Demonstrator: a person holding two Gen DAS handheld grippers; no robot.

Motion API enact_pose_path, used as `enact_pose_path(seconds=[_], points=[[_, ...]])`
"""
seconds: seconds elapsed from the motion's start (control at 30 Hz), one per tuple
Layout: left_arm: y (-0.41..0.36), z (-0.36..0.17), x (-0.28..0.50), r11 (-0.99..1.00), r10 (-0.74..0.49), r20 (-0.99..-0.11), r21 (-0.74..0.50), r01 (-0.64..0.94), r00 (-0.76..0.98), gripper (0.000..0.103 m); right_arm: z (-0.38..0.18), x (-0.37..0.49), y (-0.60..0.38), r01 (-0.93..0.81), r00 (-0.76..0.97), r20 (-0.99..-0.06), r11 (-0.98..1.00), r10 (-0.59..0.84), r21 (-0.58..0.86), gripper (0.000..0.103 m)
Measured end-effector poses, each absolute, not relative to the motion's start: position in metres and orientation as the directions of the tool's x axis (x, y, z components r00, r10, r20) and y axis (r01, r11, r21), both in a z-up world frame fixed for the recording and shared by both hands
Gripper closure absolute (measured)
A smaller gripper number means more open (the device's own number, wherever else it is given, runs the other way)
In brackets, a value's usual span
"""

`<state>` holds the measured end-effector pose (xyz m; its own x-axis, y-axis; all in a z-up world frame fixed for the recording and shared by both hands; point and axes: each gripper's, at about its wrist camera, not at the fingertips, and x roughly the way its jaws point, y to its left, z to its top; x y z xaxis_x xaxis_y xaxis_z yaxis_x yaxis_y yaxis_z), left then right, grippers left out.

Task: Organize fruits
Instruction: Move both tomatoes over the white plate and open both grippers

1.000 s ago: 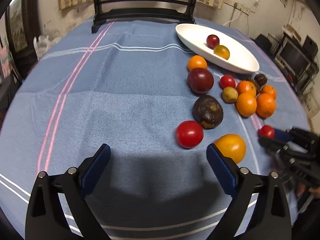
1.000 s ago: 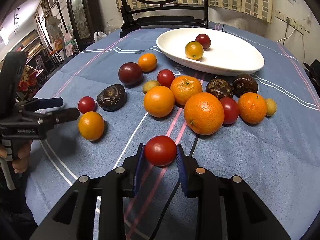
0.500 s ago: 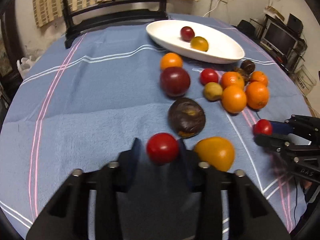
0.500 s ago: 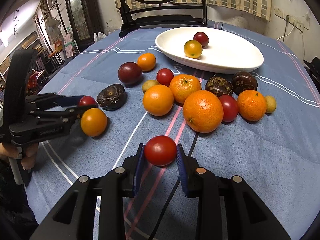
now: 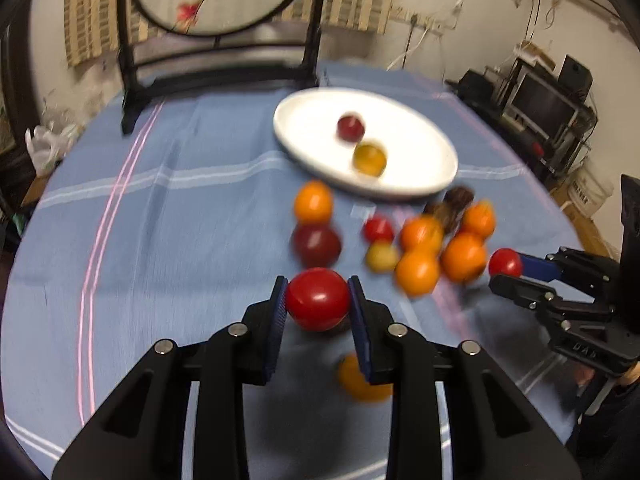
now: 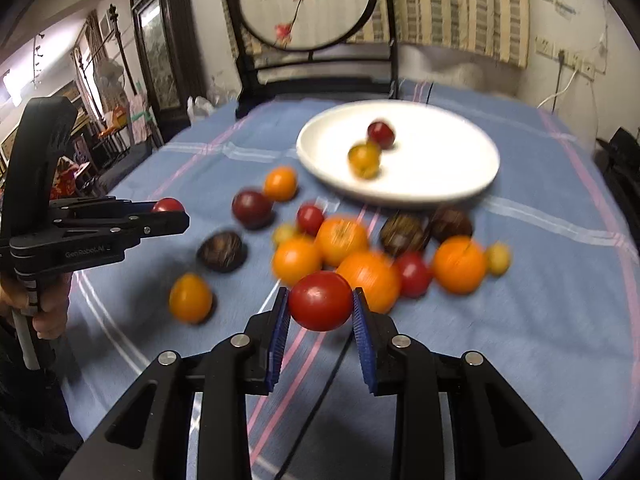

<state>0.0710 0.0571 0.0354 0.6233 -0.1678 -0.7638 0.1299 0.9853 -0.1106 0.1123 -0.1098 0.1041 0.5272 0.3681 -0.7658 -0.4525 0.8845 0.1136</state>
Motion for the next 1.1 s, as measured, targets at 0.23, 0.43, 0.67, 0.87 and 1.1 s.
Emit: enact_pose_path(seconds=[0.23, 0.43, 0.67, 0.87, 1.1], points=[[0.017, 0.059, 0.141, 0.984, -0.176, -0.722, -0.119, 0.131, 0.669, 0.074, 0.125, 0.170, -0.116, -0.376, 0.598, -0.736, 0.922, 0.318, 0.093, 0.071], [0.001, 0.034, 0.203, 0.991, -0.131, -0.777, -0.110, 0.071, 0.616, 0.074, 0.100, 0.218, -0.115, -0.327, 0.571, -0.771, 0.940, 0.282, 0.102, 0.071], [0.008, 0.005, 0.243, 0.987, -0.137, -0.825, -0.158, 0.010, 0.548, 0.064, 0.074, 0.245, -0.124, -0.271, 0.546, -0.784, 0.948, 0.294, 0.167, 0.063], [0.009, 0.011, 0.238, 0.984, -0.146, -0.808, -0.180, -0.003, 0.570, 0.036, 0.073, 0.238, -0.127, -0.284, 0.553, -0.777, 0.945, 0.301, 0.164, 0.048], [0.020, 0.027, 0.184, 0.983, -0.157, -0.780, -0.182, 0.021, 0.606, 0.012, 0.085, 0.214, -0.129, -0.295, 0.592, -0.741, 0.941, 0.318, 0.168, 0.029]])
